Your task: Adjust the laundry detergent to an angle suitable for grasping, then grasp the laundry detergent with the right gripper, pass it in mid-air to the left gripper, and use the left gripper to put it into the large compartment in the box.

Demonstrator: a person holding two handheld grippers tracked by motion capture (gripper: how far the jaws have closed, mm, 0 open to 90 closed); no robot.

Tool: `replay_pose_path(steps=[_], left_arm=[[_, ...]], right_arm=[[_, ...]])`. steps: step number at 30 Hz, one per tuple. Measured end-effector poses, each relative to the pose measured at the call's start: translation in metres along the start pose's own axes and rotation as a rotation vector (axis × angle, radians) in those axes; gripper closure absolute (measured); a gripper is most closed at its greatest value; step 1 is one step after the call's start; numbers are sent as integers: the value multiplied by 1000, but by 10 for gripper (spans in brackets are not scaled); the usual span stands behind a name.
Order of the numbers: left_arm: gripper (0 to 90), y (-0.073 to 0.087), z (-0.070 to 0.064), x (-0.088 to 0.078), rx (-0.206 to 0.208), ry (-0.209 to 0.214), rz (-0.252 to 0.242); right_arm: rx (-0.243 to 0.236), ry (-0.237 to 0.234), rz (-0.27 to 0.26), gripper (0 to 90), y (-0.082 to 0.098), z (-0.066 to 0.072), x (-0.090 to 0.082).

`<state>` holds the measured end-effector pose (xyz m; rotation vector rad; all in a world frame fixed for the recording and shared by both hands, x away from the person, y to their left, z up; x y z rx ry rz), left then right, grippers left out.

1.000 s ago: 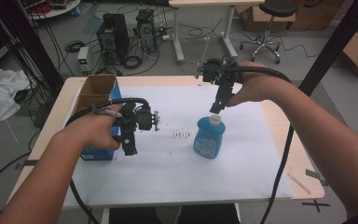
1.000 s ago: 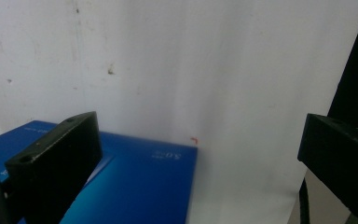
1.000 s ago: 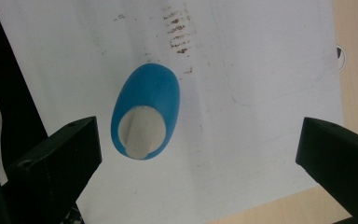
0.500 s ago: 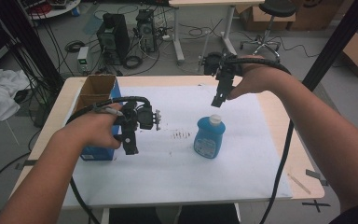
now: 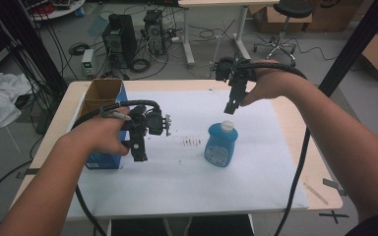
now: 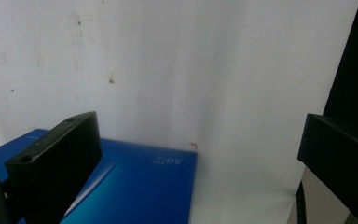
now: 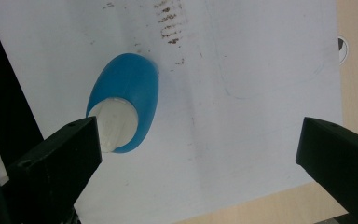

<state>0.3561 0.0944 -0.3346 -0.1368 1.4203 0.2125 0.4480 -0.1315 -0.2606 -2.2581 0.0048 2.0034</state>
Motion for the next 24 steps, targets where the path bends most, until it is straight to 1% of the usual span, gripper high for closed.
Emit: replay_pose_path(steps=[5,8,12,13,20,22,24], left_arm=[[1,1,2,-2,9,-3,-6],[1,1,3,-1,4,-4,-10],[1,0,5,-1,5,-5,-13],[1,0,5,-2,7,-5,-12],[1,-1,6,-1,10,-2,-14],[1,-1,6,0,12,-1,-11],[1,-1,6,2,7,2,-9]], right_arm=[[-1,7,-4,0,-1,0,-3],[0,6,3,0,-1,0,-1],[-3,9,9,0,-1,0,0],[-6,6,4,0,-2,0,0],[6,9,4,0,0,-3,1],[7,10,12,0,1,-3,1],[9,10,11,0,3,-3,1]])
Point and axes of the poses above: each handheld gripper's, and its own axes: x roughly forward along the jaws, y roughly out of its underside, z roughly to its left, the point moved 7 cm from there along x, roughly forward along the jaws, and after that the axes turned 7 degrees about -x, right-handed, at the moved point
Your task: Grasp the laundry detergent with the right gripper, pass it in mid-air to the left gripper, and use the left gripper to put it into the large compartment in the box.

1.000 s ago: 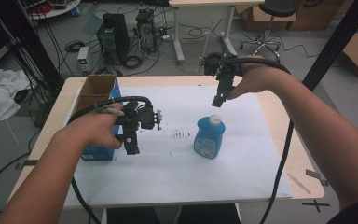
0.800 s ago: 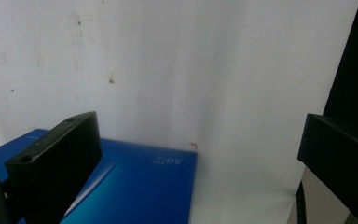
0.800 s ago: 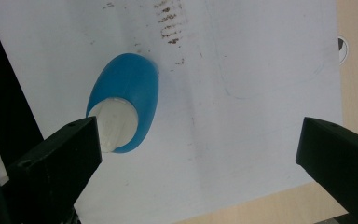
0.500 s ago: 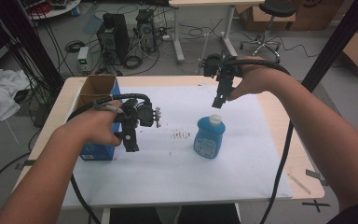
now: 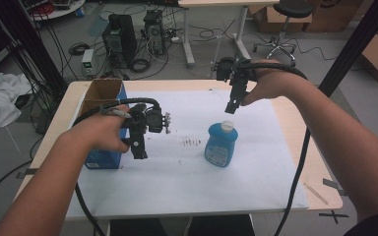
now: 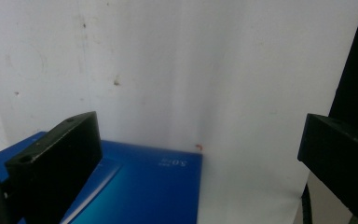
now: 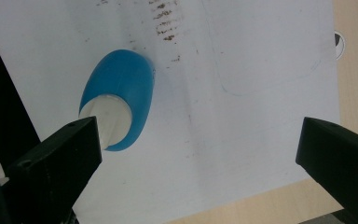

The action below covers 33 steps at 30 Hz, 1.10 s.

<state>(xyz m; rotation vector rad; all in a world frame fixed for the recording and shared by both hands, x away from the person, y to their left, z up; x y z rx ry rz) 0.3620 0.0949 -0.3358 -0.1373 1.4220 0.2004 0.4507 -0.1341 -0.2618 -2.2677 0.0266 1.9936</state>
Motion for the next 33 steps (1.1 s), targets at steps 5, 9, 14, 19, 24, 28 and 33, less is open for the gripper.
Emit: replay_pose_path(steps=[5,9,14,19,24,28,33], left_arm=[[1,-1,0,-1,8,-7,-1],[1,-1,-1,-2,13,-6,0],[1,0,-2,-4,18,-9,-2],[1,-2,-4,-6,22,-9,-11],[1,-3,-5,-8,32,-15,-13],[1,-3,-6,-10,36,-17,-17],[1,-3,-7,-10,39,-16,-17]], right_arm=[[8,7,-4,0,6,4,-1],[14,12,-7,0,11,7,-3],[23,14,-19,0,18,12,-6],[44,19,-29,0,27,18,-9],[57,16,-38,0,38,25,-7],[68,15,-56,0,46,31,-1],[82,4,-94,0,57,39,13]])
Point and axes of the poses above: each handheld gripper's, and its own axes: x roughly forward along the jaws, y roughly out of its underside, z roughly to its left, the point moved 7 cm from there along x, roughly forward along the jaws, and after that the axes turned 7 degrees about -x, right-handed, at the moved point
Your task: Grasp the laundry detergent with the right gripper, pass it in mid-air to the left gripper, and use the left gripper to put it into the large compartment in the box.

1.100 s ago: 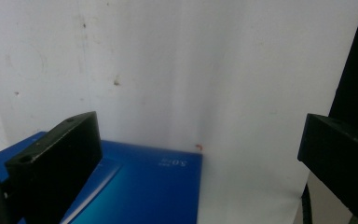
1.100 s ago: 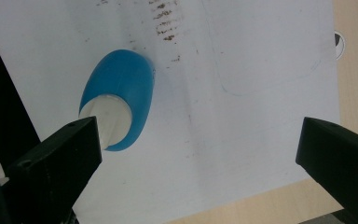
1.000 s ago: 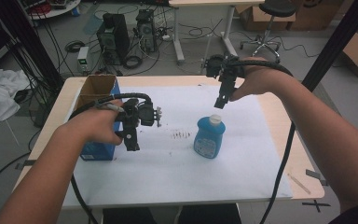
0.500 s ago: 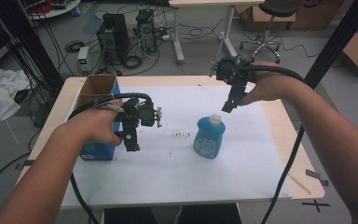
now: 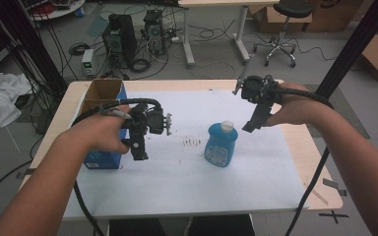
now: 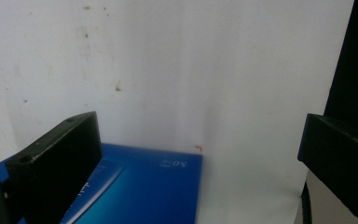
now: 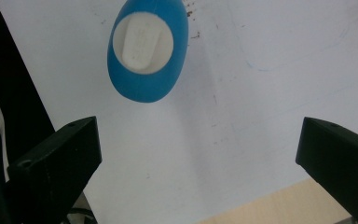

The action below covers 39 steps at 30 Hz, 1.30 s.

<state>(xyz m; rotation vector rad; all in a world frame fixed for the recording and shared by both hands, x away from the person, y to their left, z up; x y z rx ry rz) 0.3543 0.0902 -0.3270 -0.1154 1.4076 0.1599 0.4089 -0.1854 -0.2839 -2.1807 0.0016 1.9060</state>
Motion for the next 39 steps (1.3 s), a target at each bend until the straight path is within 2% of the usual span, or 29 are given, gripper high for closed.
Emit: replay_pose_path(steps=[7,14,25,39], left_arm=[[1,-1,-1,0,4,5,0],[1,-3,-2,1,6,5,-2],[1,-2,-3,1,9,6,1],[1,-1,-5,2,13,6,-6]], right_arm=[[23,-13,-46,0,16,8,20],[63,-13,-130,0,28,10,40],[89,-19,-215,0,35,25,67],[169,11,-415,0,39,32,89]])
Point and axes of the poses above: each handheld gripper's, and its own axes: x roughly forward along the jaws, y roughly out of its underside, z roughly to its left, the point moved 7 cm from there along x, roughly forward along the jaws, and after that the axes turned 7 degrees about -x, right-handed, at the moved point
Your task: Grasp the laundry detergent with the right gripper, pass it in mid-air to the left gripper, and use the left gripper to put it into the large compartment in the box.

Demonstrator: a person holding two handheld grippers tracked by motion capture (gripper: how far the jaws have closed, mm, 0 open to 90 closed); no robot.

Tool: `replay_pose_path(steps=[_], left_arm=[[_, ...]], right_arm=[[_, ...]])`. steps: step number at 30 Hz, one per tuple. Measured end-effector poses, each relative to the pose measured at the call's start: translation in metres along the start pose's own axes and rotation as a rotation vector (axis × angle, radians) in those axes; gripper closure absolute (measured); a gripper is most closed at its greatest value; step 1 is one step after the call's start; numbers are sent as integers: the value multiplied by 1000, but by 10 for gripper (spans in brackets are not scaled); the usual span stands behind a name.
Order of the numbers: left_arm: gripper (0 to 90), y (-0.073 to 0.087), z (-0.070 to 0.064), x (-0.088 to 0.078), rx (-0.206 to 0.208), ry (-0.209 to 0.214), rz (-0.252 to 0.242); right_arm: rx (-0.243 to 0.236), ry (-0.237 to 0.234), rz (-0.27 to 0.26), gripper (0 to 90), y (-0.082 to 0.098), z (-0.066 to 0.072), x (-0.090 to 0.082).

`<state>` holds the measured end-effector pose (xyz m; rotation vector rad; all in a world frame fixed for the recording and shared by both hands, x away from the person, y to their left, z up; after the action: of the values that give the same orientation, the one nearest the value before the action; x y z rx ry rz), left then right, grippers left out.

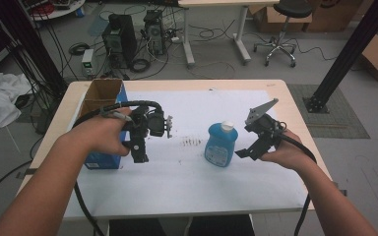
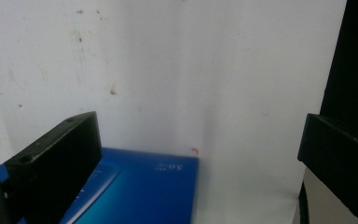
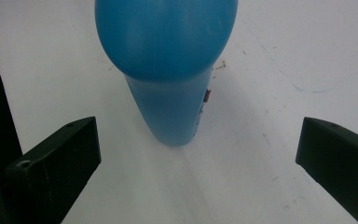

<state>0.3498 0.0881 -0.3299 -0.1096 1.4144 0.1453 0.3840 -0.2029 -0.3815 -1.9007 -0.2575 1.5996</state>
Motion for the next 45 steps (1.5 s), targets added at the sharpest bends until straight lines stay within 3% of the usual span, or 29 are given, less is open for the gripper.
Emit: replay_pose_path(steps=[16,38,45], left_arm=[[1,-1,-4,0,2,1,-2],[1,-3,-8,-2,12,1,1],[1,-2,-8,-1,10,1,1]], right_arm=[[37,13,-179,0,7,7,22],[58,9,-273,0,1,12,56],[78,25,-329,0,0,12,64]])
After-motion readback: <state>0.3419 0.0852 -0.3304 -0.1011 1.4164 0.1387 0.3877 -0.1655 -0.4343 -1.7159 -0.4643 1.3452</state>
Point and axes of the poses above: each handheld gripper's, and its own axes: x roughly forward along the jaws, y roughly out of its underside, z roughly to its left, the point moved 7 cm from there along x, roughly forward along the jaws, and after that the axes turned 7 degrees about -x, right-handed, at the moved point
